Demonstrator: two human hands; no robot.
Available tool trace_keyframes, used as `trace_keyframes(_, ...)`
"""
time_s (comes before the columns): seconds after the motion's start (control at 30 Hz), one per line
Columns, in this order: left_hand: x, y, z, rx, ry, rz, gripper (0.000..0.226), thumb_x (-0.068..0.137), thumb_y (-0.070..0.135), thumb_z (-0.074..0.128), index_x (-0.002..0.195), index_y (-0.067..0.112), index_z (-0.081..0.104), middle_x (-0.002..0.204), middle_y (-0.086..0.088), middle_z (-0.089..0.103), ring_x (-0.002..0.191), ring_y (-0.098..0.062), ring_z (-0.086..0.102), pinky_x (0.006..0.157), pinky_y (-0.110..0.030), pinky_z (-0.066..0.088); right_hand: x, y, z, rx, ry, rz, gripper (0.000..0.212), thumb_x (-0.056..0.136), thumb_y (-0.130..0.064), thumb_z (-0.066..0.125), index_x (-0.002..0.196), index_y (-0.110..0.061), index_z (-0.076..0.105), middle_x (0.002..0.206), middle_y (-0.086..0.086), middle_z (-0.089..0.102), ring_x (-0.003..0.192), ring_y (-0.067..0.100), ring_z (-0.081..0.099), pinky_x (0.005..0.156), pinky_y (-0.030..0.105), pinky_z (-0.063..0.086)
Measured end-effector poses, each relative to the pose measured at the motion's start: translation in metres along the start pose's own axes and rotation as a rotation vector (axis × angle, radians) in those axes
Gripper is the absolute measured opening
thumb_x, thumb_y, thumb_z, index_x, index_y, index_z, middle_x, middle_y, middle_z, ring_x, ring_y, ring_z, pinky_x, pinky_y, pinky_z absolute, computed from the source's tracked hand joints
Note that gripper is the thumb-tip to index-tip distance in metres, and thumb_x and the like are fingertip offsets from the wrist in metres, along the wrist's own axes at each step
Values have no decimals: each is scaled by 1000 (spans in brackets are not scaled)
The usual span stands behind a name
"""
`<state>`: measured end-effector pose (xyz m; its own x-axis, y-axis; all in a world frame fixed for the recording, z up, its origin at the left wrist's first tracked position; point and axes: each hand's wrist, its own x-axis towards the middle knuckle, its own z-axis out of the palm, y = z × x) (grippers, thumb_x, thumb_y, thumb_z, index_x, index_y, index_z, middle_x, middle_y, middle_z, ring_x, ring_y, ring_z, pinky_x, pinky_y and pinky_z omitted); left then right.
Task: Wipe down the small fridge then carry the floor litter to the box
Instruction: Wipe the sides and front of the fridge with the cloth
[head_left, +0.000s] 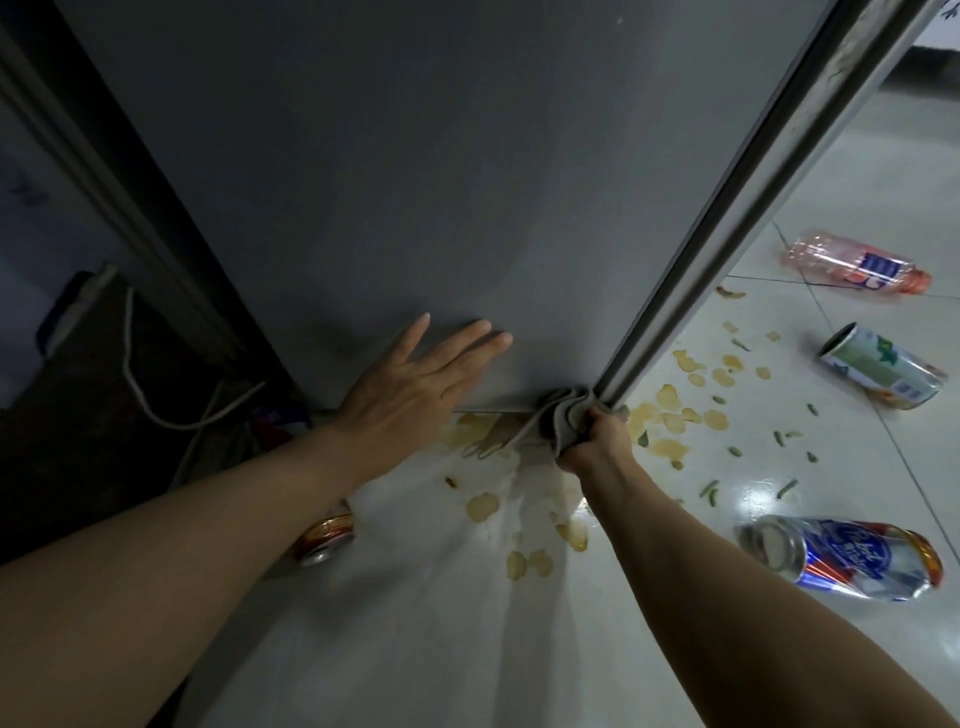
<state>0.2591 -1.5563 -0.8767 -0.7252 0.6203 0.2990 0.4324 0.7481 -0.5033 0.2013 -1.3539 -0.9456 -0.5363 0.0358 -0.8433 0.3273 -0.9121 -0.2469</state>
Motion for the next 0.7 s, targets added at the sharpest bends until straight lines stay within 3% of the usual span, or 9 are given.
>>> trace_keyframes(0.1,-9,-12,-2,23,-51,18,59,83,2,25,137,13,46,153,0,29,138,-17,33,104,-47,37,3,5,9,31,74,-26,20,93,-6,44,80,-14,58,74,-1,55,64,12,53,89,19,50)
trace_keyframes(0.17,-13,-16,-1,12,-37,1,58,84,2,25,138,13,46,152,1,29,138,-16,33,104,-46,36,2,12,18,61,118,-47,20,94,-8,42,86,-14,59,81,0,57,71,13,54,96,19,46)
trace_keyframes(0.33,-18,-20,-3,-45,14,-24,57,84,3,23,130,11,55,148,-2,38,134,-18,39,101,-49,39,-2,29,16,-66,183,-179,21,97,-17,44,115,-16,54,107,5,61,71,19,56,80,31,54)
trace_keyframes(0.4,-22,-23,-4,-60,-4,-28,56,84,5,23,130,12,54,149,-2,36,136,-17,37,103,-48,37,-4,30,15,-98,184,-184,23,97,-16,42,117,-16,52,114,6,58,81,20,57,87,35,54)
trace_keyframes(0.5,-24,-25,-3,-69,-8,-34,57,84,4,23,131,13,54,150,-1,34,136,-17,36,103,-48,36,-3,27,17,-98,226,-172,24,98,-20,42,111,-16,61,103,1,66,81,16,60,89,30,54)
trace_keyframes(0.6,-25,-25,-2,-75,33,-33,56,84,2,24,129,11,56,148,-2,37,135,-17,38,102,-49,37,-4,28,16,-171,135,-144,19,97,-15,43,104,-20,61,74,-6,68,65,9,62,75,22,57)
trace_keyframes(0.7,-27,-26,-4,-64,15,-32,56,83,3,23,126,12,59,148,-1,39,134,-17,39,102,-48,38,-10,29,18,-108,167,-34,23,93,-24,51,112,-26,65,97,-7,66,86,10,64,86,24,54)
